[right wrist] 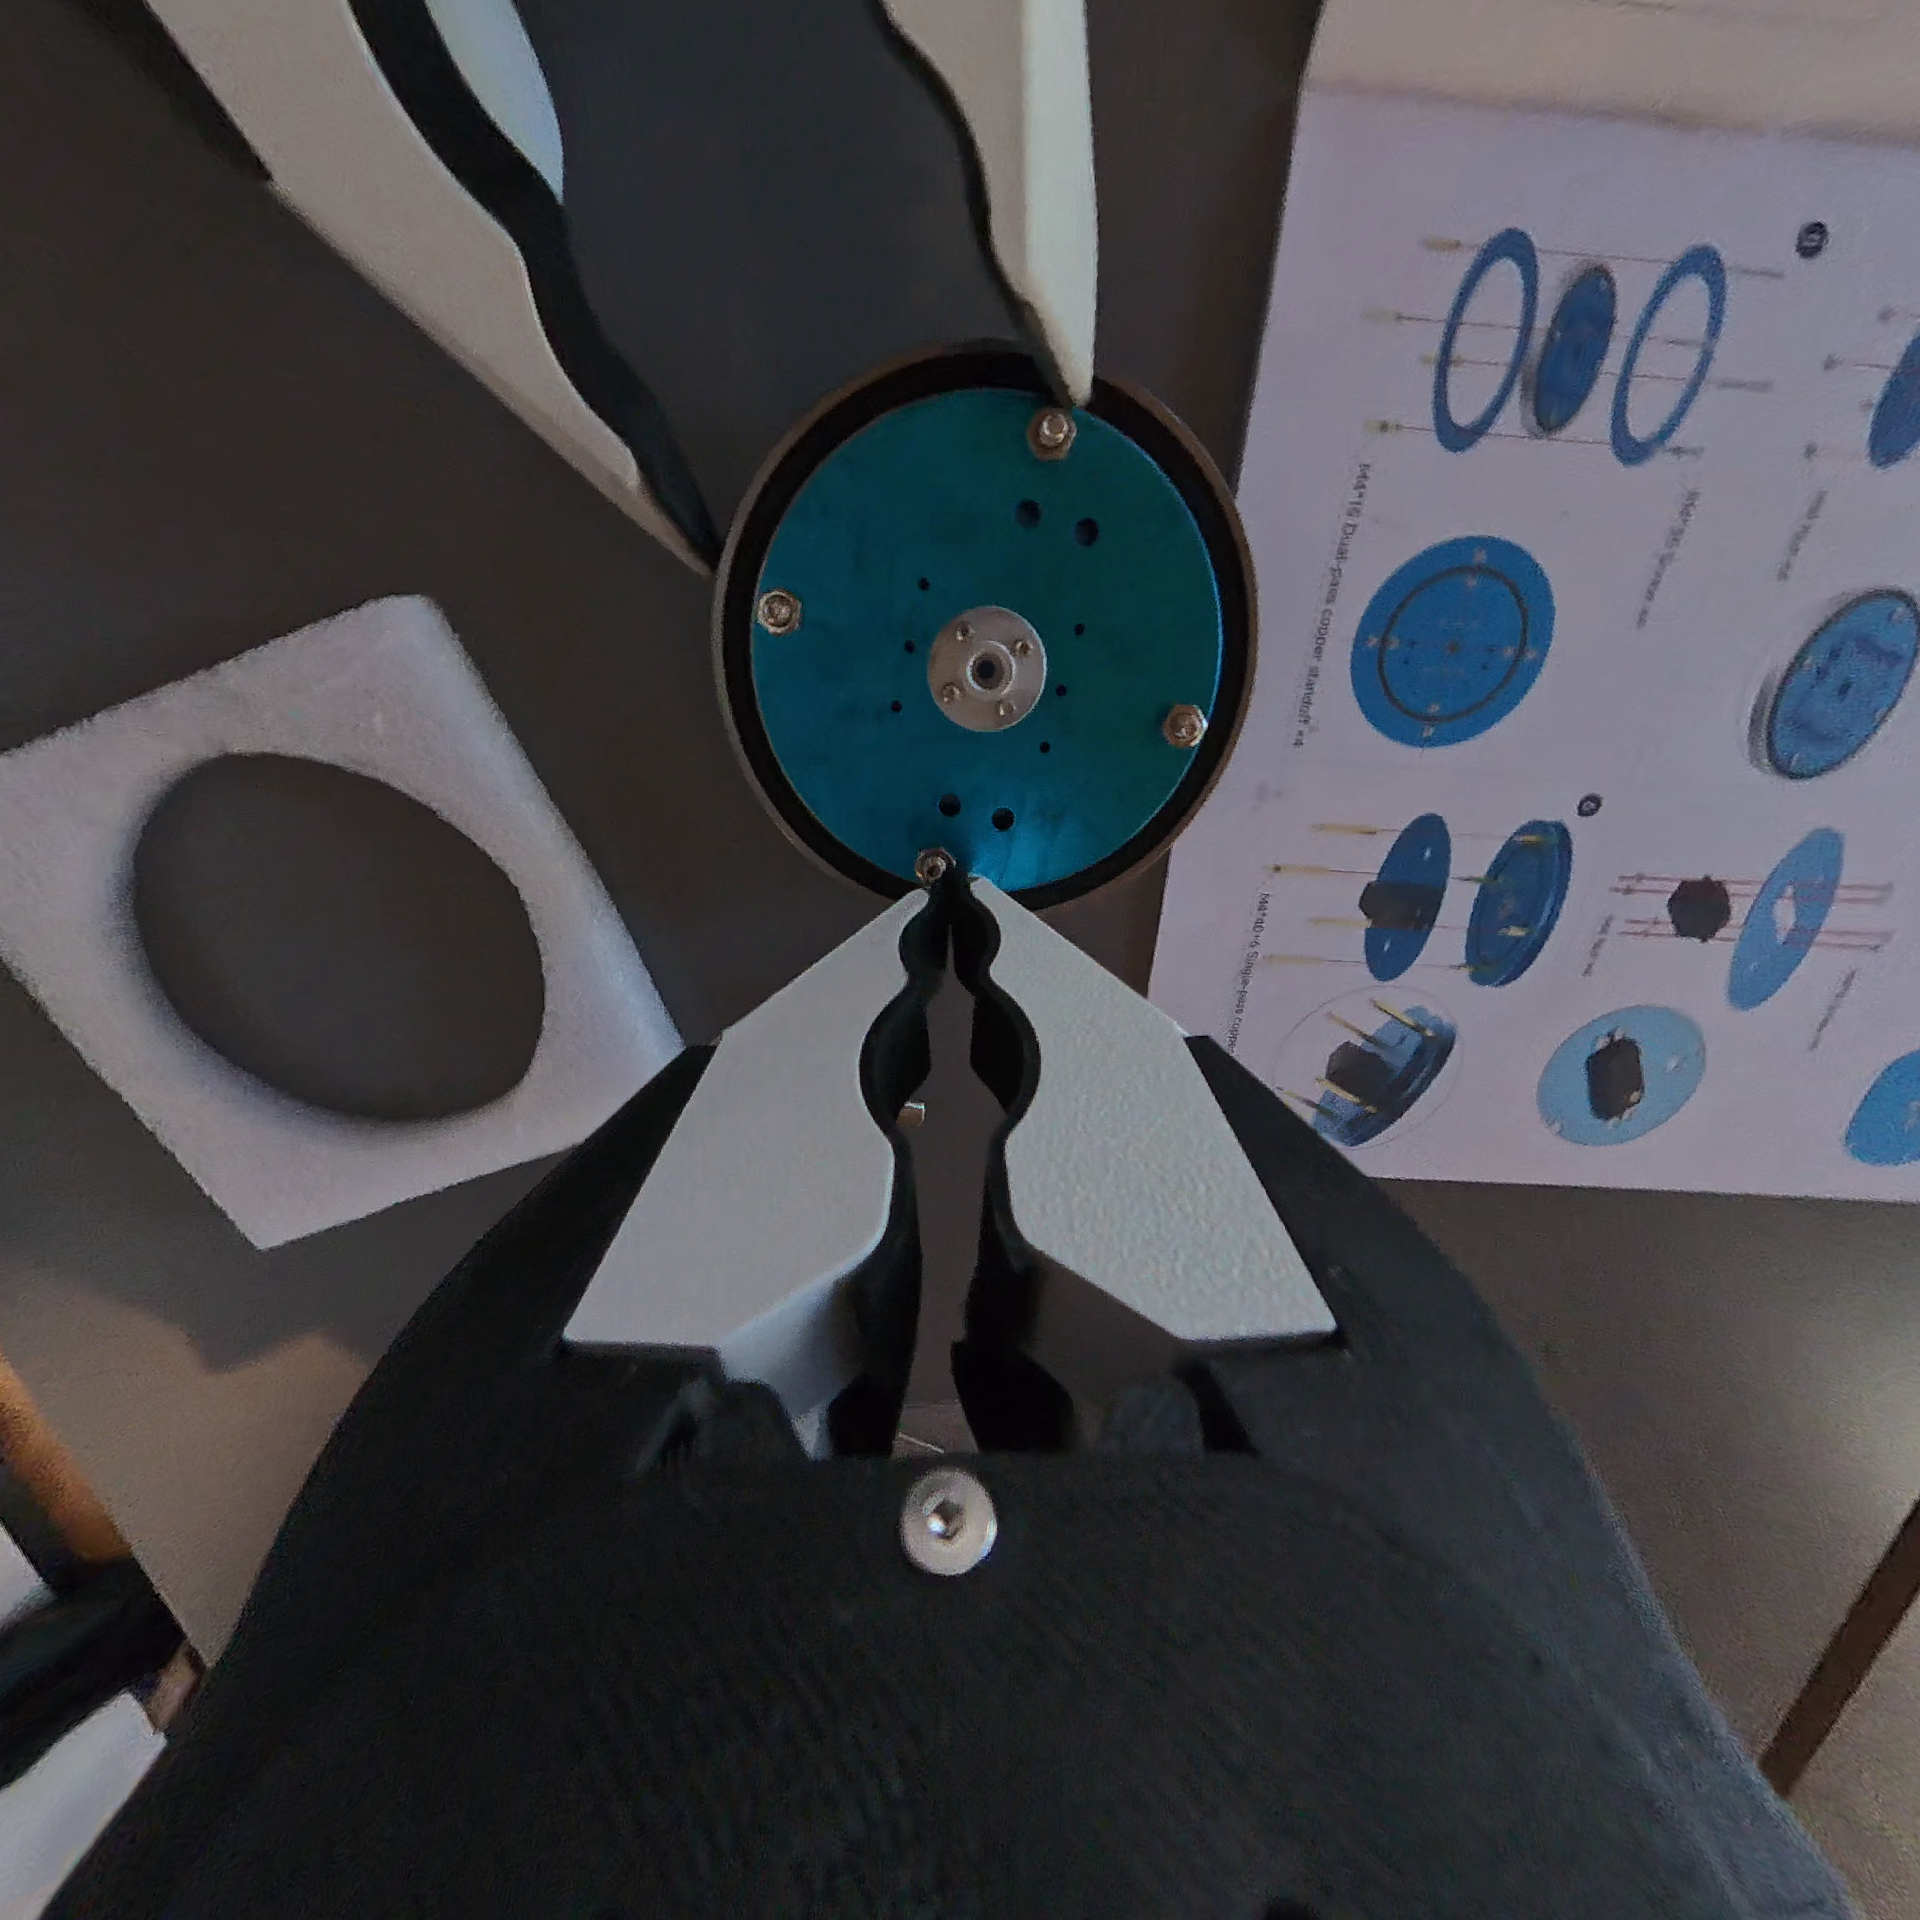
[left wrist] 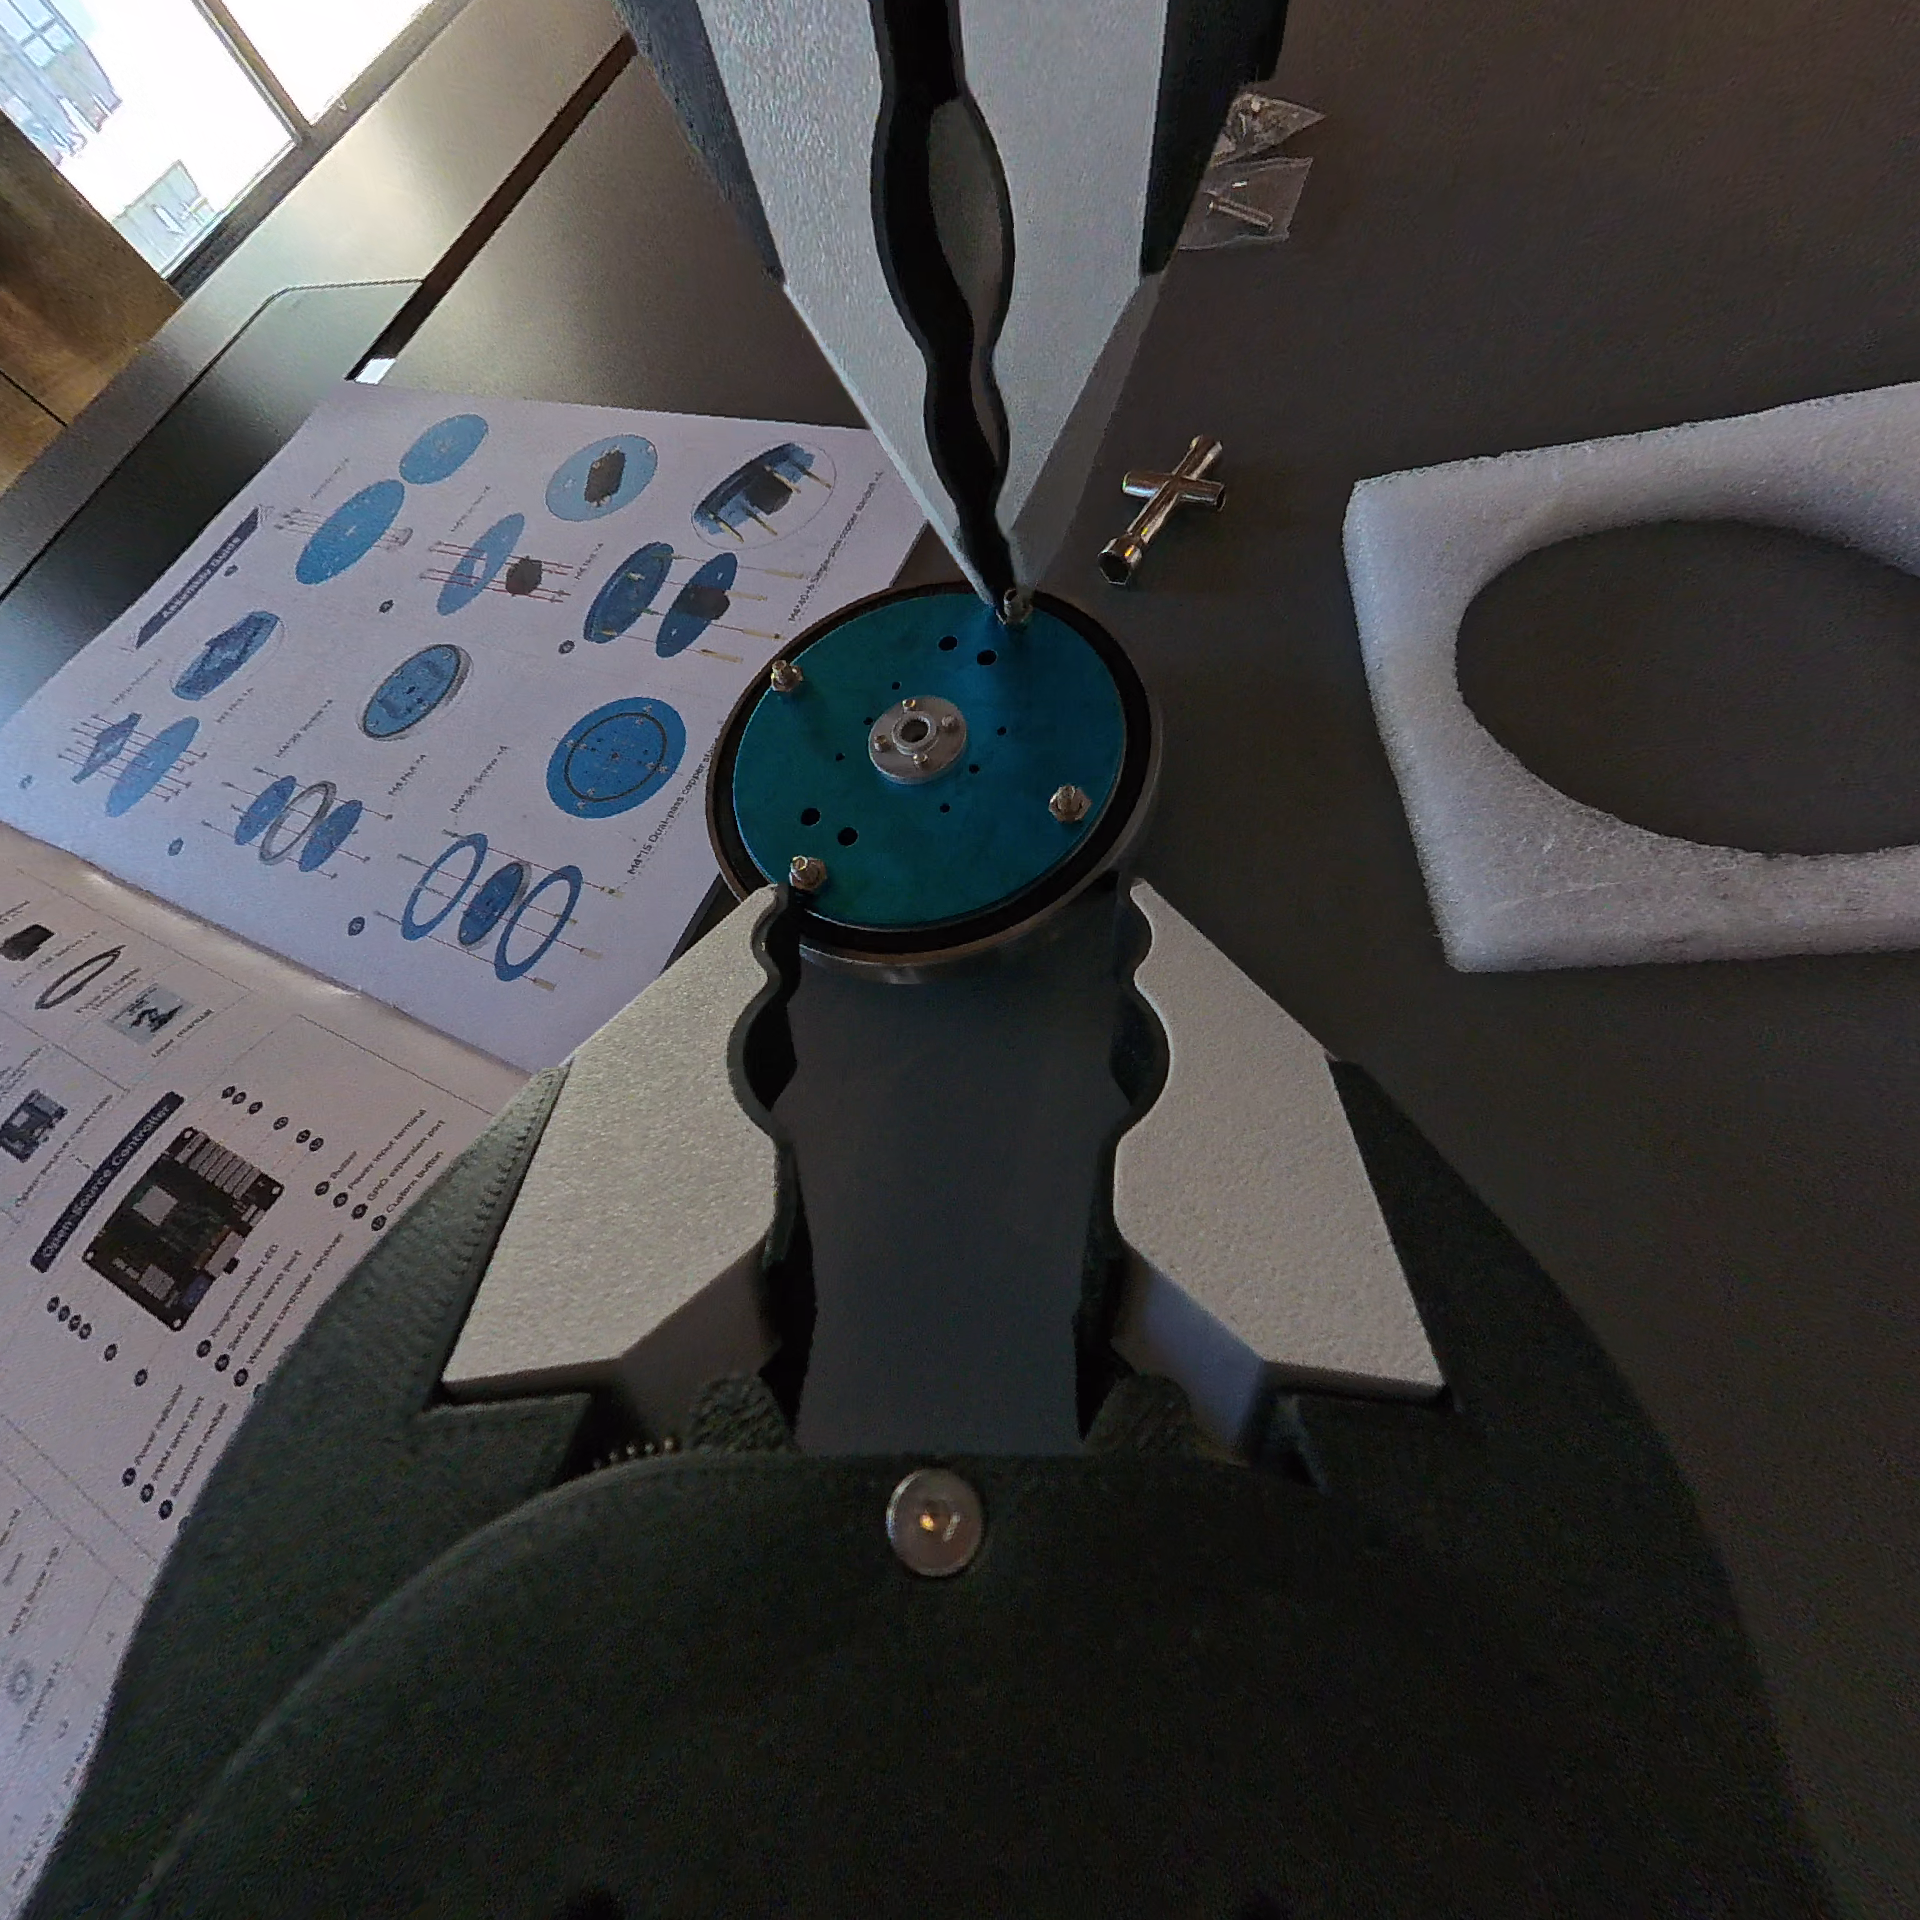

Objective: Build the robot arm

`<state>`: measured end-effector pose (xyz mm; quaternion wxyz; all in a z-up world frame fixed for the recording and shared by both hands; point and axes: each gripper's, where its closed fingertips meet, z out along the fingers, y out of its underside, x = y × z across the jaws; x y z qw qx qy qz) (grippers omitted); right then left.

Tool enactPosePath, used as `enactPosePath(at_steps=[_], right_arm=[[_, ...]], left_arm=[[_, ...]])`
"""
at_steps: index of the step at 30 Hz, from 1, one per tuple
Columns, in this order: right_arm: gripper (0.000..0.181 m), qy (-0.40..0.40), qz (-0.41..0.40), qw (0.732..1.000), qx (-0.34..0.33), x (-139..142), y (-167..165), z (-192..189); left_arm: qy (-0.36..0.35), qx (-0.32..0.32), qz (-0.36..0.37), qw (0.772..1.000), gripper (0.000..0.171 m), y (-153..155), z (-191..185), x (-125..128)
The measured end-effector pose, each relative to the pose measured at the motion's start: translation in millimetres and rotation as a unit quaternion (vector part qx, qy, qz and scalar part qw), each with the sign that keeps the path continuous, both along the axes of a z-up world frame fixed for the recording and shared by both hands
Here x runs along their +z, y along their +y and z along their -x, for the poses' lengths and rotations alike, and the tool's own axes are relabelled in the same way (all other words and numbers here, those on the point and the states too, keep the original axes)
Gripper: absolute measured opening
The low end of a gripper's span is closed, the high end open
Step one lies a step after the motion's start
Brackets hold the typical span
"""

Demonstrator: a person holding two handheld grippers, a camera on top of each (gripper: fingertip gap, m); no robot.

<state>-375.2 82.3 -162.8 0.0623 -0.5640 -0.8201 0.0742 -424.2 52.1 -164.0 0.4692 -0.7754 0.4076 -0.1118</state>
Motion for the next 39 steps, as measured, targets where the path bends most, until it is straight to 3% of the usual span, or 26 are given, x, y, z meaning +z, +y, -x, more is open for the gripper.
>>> enactPosePath(at_steps=[5,12,16,20,26,33,39], right_arm=[[0.000,0.037,-0.018,0.999,0.017,1,-1,0],[0.023,0.100,0.051,0.994,0.005,3,-13,2],[0.035,0.211,0.098,0.972,-0.022,6,-17,2],[0.034,0.328,0.072,0.942,-0.023,12,-13,7],[0.036,0.406,0.072,0.911,-0.008,11,-20,3],[0.043,0.435,0.103,0.894,-0.023,17,-17,3],[0.043,0.394,0.092,0.913,-0.047,3,-5,0]], left_arm=[[0.001,-0.001,0.000,1.000,0.060,0,0,0],[0.002,0.000,-0.002,1.000,0.060,0,0,0],[0.005,0.000,-0.003,1.000,0.060,0,0,0],[0.002,0.001,-0.002,1.000,0.059,0,0,0],[0.014,0.003,-0.013,1.000,0.058,0,0,-1],[0.010,0.003,-0.011,1.000,0.055,0,0,0],[0.012,0.004,-0.013,1.000,0.055,0,0,0]])
